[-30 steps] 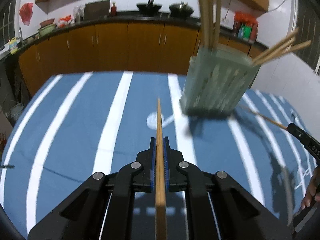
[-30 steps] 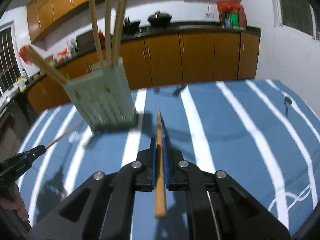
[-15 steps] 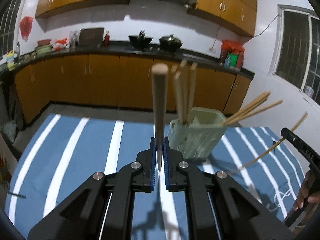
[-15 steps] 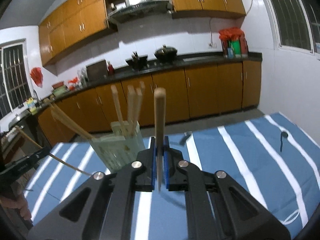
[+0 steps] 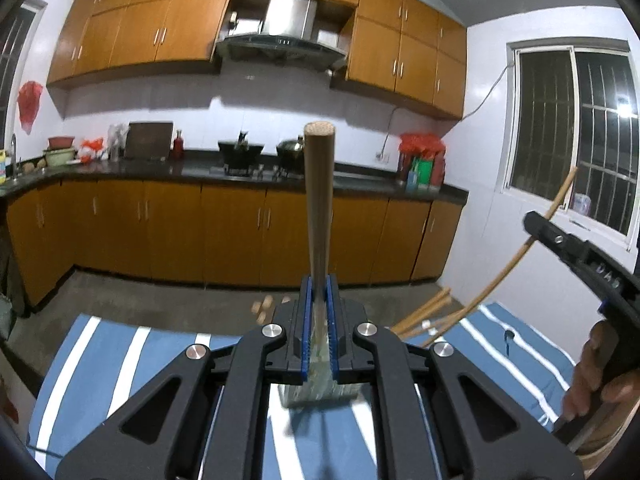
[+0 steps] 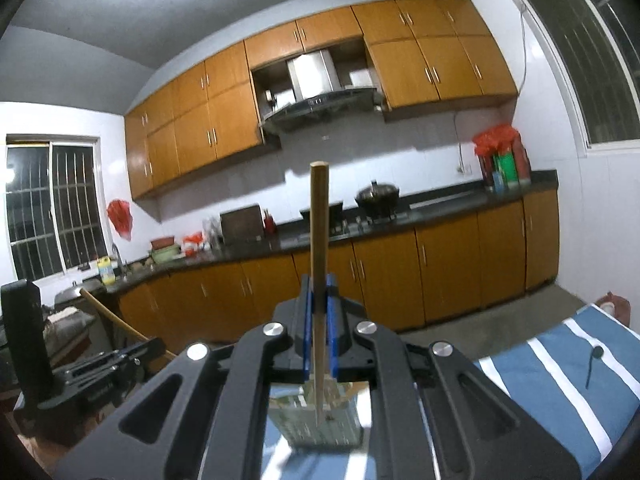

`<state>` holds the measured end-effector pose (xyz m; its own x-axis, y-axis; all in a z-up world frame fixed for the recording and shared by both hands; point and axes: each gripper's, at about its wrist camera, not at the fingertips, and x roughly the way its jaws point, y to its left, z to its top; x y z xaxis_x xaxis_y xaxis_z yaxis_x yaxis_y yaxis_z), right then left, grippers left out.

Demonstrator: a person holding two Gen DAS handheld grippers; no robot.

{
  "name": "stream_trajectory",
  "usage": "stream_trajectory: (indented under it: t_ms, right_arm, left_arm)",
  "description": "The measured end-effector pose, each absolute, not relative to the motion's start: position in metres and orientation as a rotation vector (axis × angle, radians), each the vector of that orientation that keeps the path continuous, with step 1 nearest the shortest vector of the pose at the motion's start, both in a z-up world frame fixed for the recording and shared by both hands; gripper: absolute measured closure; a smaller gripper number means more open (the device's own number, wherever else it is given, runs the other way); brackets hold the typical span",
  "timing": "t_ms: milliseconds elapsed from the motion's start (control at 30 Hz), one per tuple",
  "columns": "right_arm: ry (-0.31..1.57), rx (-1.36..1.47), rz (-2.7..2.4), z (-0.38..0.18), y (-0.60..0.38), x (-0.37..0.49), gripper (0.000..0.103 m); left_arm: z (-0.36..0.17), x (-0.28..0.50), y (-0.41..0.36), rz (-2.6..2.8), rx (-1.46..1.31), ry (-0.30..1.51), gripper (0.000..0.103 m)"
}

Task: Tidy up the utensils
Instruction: 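Lift the left tool's chopstick upright over the green holder while the right tool does likewise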

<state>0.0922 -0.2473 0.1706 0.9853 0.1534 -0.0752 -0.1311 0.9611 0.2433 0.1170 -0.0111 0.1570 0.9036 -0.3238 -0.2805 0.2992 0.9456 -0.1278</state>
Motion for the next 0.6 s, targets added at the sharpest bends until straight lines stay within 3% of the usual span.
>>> stream_trajectory:
  t_ms: [233,600]
  right_arm:
    - [0.043,0.212,0.106,0.168,-0.23,0.127,0.095]
    - [0.157,0.187,0.068,0.13,-0.223,0.181,0.094]
  left_arm:
    - [0.149,0.142,-0.029,-0.301,-0.045,0.307,0.096]
    - [0.119,0.17,-0.039,-0.309,-0.028,0.398,0.096]
